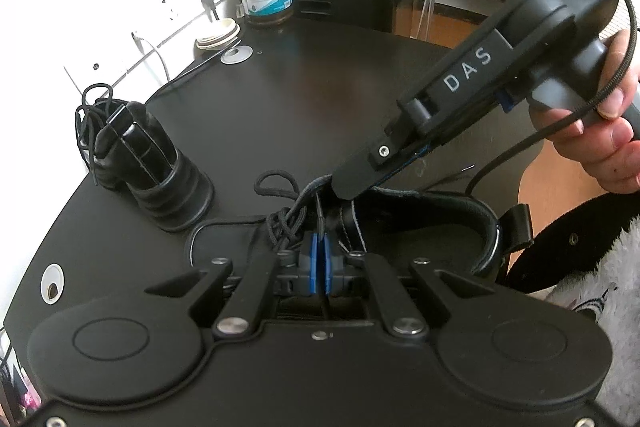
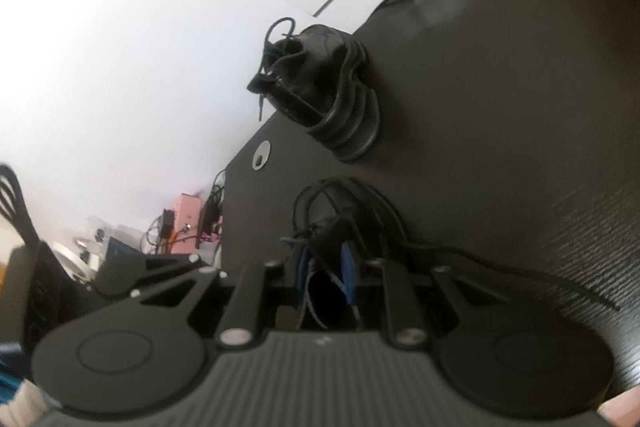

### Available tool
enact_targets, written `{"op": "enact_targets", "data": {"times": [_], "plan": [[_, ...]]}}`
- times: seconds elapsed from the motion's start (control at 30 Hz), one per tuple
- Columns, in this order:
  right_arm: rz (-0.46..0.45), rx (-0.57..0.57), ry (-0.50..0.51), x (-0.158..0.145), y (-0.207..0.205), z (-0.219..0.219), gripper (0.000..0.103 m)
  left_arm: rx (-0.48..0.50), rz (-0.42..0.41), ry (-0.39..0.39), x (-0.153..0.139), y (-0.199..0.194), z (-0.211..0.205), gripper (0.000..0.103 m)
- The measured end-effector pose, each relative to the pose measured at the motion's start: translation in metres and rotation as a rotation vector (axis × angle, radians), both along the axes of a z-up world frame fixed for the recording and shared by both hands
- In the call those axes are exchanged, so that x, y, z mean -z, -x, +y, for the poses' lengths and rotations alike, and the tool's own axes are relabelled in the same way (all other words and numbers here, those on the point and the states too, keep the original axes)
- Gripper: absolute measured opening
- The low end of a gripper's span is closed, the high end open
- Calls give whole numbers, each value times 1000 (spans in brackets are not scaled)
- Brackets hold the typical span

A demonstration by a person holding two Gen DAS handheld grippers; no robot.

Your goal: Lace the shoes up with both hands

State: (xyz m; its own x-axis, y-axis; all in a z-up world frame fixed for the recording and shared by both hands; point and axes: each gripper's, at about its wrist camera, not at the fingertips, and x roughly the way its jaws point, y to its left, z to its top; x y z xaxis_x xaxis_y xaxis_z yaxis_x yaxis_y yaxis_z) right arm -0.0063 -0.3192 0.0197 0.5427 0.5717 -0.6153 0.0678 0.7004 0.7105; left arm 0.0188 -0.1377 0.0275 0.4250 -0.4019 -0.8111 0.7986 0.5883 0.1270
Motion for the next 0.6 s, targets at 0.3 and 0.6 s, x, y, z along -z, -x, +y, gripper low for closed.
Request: {"op": "enact_targets", "data": {"times": [0.3, 0.6], "plan": [[-114, -126, 242, -22, 1, 27, 19, -28, -10, 41, -5, -7, -4, 4], [-25, 21, -25, -13, -13, -2, 32, -46, -3, 59, -4, -8, -3, 4]]}}
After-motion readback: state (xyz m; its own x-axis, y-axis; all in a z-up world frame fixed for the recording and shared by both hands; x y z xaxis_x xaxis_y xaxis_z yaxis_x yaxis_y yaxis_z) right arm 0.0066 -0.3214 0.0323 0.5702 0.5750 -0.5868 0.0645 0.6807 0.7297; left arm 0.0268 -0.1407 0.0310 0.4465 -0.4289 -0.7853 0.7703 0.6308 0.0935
